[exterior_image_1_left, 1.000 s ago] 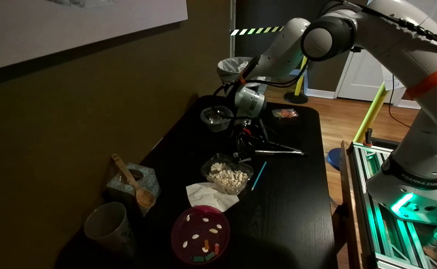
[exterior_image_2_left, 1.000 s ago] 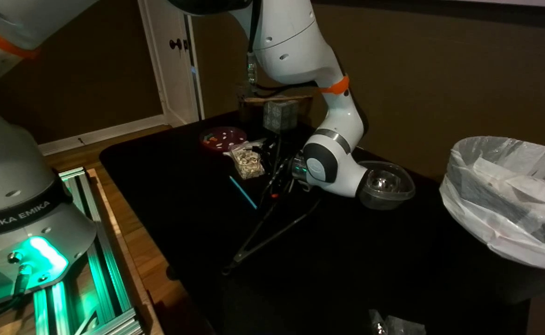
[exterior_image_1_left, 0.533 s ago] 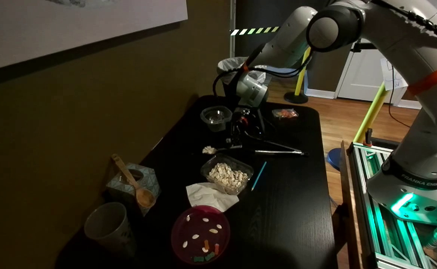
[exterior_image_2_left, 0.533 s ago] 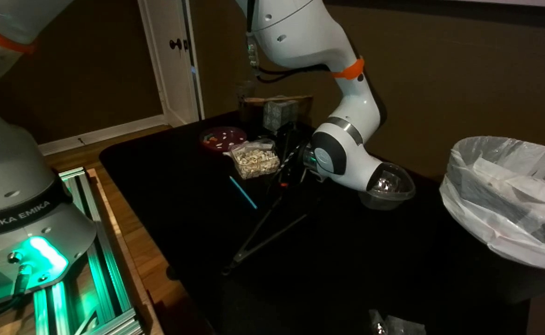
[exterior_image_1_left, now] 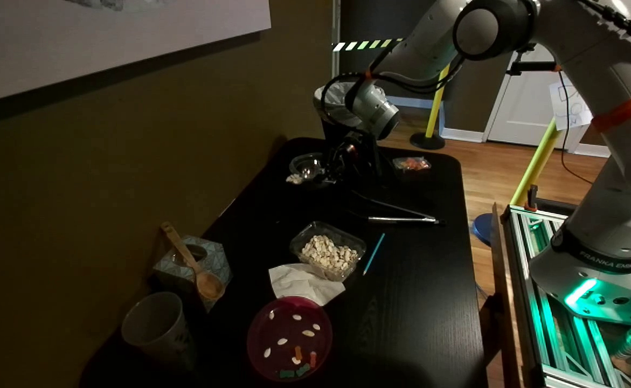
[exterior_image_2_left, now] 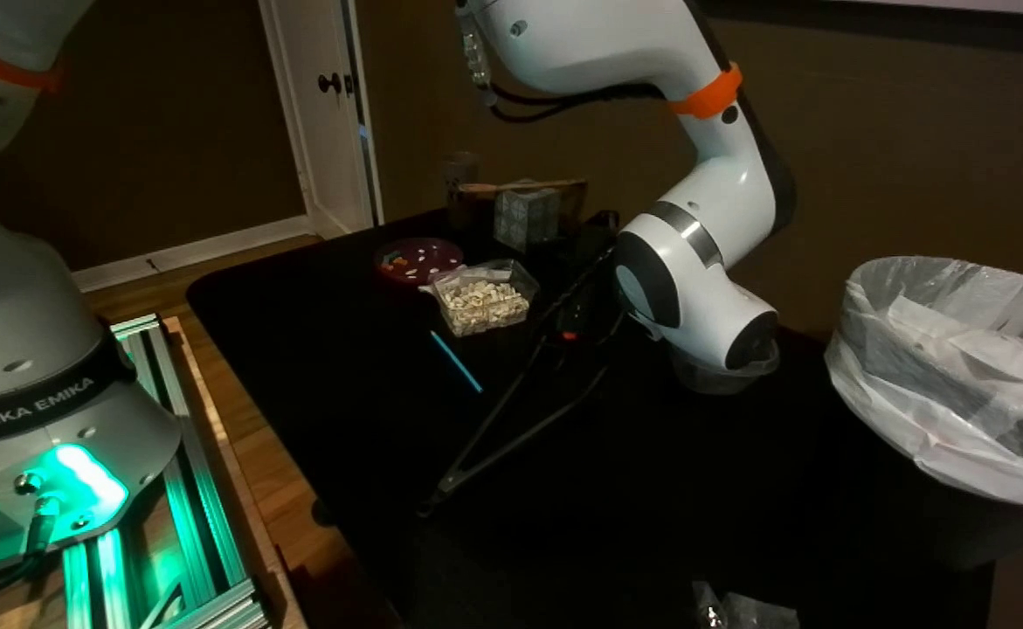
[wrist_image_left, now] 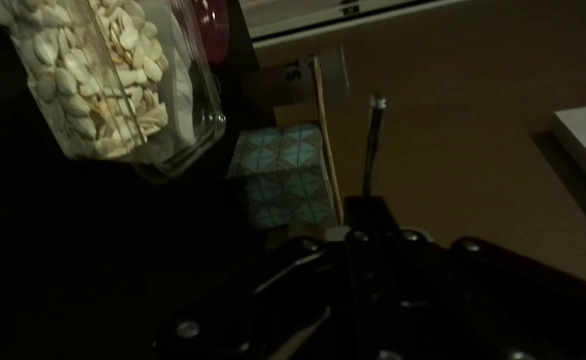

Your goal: Use the tea spoon to move the contents of the square bowl into the empty bowl on the right

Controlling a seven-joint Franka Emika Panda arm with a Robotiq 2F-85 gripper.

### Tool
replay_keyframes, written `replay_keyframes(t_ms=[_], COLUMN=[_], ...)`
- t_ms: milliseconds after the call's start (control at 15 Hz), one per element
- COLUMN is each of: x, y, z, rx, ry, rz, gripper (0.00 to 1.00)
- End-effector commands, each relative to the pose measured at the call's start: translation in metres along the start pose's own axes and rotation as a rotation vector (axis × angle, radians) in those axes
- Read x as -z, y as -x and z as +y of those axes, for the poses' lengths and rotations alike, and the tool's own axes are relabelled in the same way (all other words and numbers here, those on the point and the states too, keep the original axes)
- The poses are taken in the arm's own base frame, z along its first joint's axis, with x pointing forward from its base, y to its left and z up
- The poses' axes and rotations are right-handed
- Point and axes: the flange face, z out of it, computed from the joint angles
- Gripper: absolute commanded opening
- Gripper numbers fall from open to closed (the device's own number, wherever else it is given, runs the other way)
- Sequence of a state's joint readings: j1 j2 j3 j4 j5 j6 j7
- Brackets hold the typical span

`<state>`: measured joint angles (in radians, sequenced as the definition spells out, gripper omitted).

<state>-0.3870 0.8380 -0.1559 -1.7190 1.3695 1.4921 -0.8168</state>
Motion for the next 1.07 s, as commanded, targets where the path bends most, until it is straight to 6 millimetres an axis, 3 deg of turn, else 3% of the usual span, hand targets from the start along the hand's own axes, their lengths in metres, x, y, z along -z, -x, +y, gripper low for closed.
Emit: replay_keyframes(t_ms=[0,200,1000], x=[0.021,0.040,0.039], y=[0.005,0.005,-0.008], z=[-0.002,-0.001,0.003], rx=[-0.023,-0.034,-0.026], ry=[-0.034,-0.074,-0.065], rz=[0.139,0.256,0.233], gripper=[0.01,0.01,0.01])
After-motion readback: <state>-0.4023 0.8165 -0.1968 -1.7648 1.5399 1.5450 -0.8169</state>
